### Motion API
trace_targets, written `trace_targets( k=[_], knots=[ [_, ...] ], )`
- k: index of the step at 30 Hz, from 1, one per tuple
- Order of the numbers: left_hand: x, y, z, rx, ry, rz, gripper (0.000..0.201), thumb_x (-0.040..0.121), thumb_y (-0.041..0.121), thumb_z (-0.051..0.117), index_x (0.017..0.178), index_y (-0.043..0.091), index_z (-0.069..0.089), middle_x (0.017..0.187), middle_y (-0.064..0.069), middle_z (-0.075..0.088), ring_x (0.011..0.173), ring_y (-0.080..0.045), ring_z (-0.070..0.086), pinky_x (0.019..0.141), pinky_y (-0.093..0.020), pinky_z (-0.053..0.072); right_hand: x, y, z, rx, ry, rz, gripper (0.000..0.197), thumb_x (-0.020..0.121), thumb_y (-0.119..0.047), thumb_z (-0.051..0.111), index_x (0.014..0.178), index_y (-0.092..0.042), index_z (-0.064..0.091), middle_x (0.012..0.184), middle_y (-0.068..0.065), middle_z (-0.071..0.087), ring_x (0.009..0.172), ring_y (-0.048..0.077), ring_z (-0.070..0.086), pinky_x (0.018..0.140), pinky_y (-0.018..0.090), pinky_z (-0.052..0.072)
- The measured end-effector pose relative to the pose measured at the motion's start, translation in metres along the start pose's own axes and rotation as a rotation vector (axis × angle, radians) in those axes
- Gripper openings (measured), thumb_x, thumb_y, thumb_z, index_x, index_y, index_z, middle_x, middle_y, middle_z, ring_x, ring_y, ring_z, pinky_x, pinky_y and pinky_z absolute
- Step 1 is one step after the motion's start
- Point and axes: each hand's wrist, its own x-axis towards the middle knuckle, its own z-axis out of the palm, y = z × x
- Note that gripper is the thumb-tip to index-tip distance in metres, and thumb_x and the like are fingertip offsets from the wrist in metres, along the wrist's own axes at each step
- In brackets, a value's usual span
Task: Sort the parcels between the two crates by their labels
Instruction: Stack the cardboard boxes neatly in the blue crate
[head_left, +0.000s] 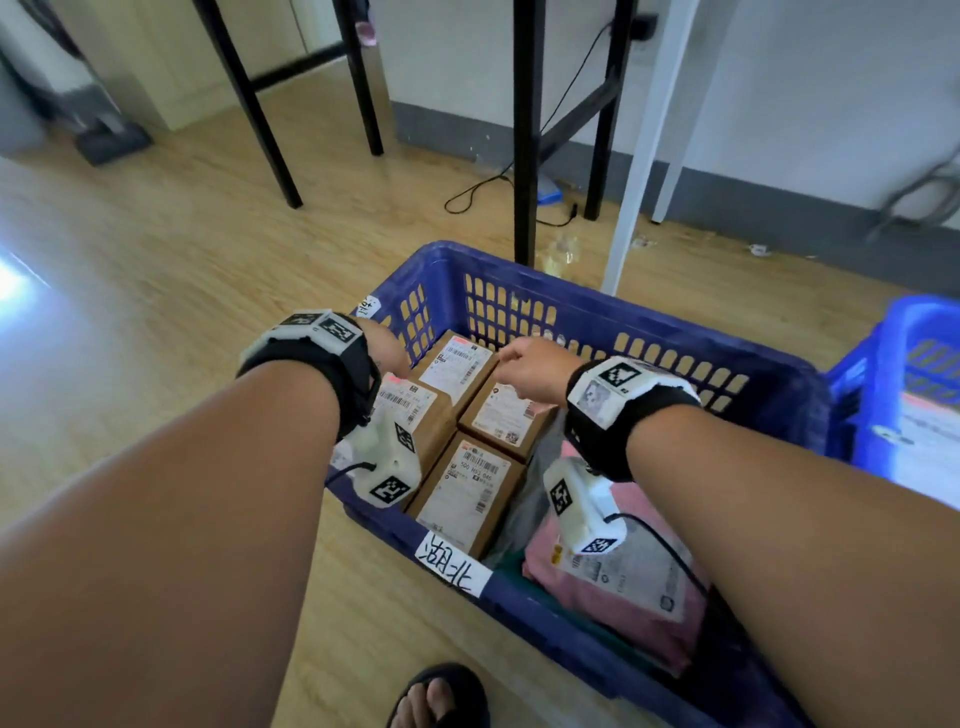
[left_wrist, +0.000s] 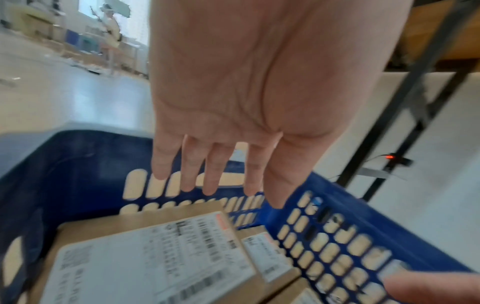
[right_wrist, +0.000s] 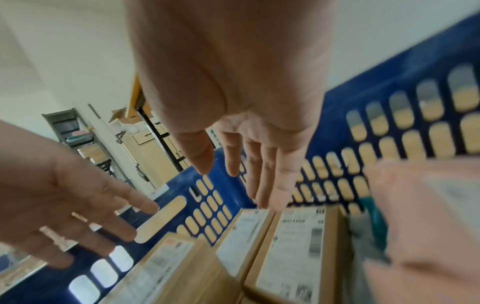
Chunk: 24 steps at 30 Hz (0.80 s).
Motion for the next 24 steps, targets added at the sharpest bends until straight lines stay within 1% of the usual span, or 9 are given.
trace_targets(
  k=[3,5,6,9,11,14,17,21,24],
  knots=[
    [-0.015,0.022,-0.019,-0.116,0.083,0.08,0.045,0.097,0.032,0.049,0.137,0.01,0.048,0.136,-0.01,0.052,0.11,-0.026,0.058,0.09,-0.033,0.048,-0.032,0.002,-0.037,-0.219,0.094,-0.094,0.028,0.094,-0.026,0.055,0.117,-0.013,0.064,0.119,0.006,0.063,0.107,0.022,0.059,0.084,0.03,0.047],
    [-0.043,0.047,-0.038,-0.129,0.151,0.127,0.043,0.098,0.03,0.048,0.137,0.012,0.048,0.134,-0.008,0.054,0.099,-0.022,0.057,0.084,-0.03,0.047,-0.055,0.008,-0.063,-0.313,0.141,-0.103,0.029,0.094,-0.026,0.056,0.117,-0.011,0.064,0.12,0.007,0.063,0.108,0.024,0.059,0.086,0.031,0.049],
    [-0.055,0.06,-0.045,-0.126,0.177,0.153,0.042,0.098,0.028,0.048,0.137,0.012,0.049,0.136,-0.008,0.053,0.1,-0.021,0.056,0.084,-0.029,0.045,-0.067,0.012,-0.076,-0.333,0.165,-0.101,0.03,0.094,-0.025,0.056,0.118,-0.01,0.064,0.12,0.008,0.063,0.109,0.024,0.059,0.089,0.033,0.05],
    [-0.089,0.096,-0.059,-0.186,0.203,0.248,0.042,0.097,0.017,0.05,0.138,0.007,0.049,0.138,-0.012,0.052,0.12,-0.026,0.055,0.093,-0.031,0.045,-0.107,0.028,-0.11,-0.383,0.23,-0.083,0.031,0.094,-0.021,0.055,0.121,-0.009,0.062,0.121,0.009,0.063,0.111,0.025,0.059,0.091,0.031,0.048],
    [-0.113,0.124,-0.068,-0.238,0.208,0.297,0.046,0.094,0.011,0.054,0.139,0.006,0.048,0.136,-0.014,0.054,0.122,-0.03,0.054,0.092,-0.033,0.047,-0.133,0.044,-0.131,-0.424,0.276,-0.051,0.031,0.094,-0.016,0.051,0.122,-0.008,0.063,0.123,0.011,0.063,0.113,0.027,0.058,0.093,0.031,0.047],
    [-0.157,0.17,-0.079,-0.135,0.242,0.386,0.049,0.098,0.015,0.048,0.145,0.005,0.036,0.143,-0.014,0.045,0.128,-0.029,0.047,0.102,-0.034,0.042,-0.176,0.074,-0.158,-0.438,0.329,0.007,0.035,0.094,-0.013,0.048,0.127,-0.009,0.059,0.133,0.011,0.057,0.123,0.026,0.052,0.1,0.028,0.041],
    [-0.197,0.212,-0.079,-0.046,0.308,0.473,0.045,0.101,0.018,0.043,0.145,0.008,0.038,0.15,-0.009,0.036,0.136,-0.026,0.038,0.109,-0.033,0.034,-0.225,0.107,-0.181,-0.48,0.349,0.048,0.04,0.095,-0.017,0.049,0.134,-0.014,0.053,0.139,0.007,0.052,0.129,0.024,0.047,0.102,0.026,0.036],
    [-0.248,0.266,-0.069,-0.043,0.308,0.538,0.046,0.1,0.015,0.042,0.146,0.007,0.035,0.15,-0.009,0.037,0.135,-0.026,0.039,0.109,-0.032,0.034,-0.292,0.149,-0.209,-0.583,0.385,0.097,0.039,0.097,-0.022,0.046,0.134,-0.012,0.053,0.139,0.008,0.052,0.127,0.025,0.048,0.1,0.027,0.037],
    [-0.283,0.304,-0.062,-0.071,0.322,0.613,0.057,0.096,0.025,0.054,0.147,0.012,0.033,0.15,-0.006,0.038,0.135,-0.024,0.041,0.106,-0.029,0.035,-0.344,0.179,-0.228,-0.614,0.401,0.164,0.04,0.099,-0.027,0.046,0.134,-0.009,0.053,0.139,0.012,0.051,0.127,0.027,0.048,0.101,0.03,0.038]
  ],
)
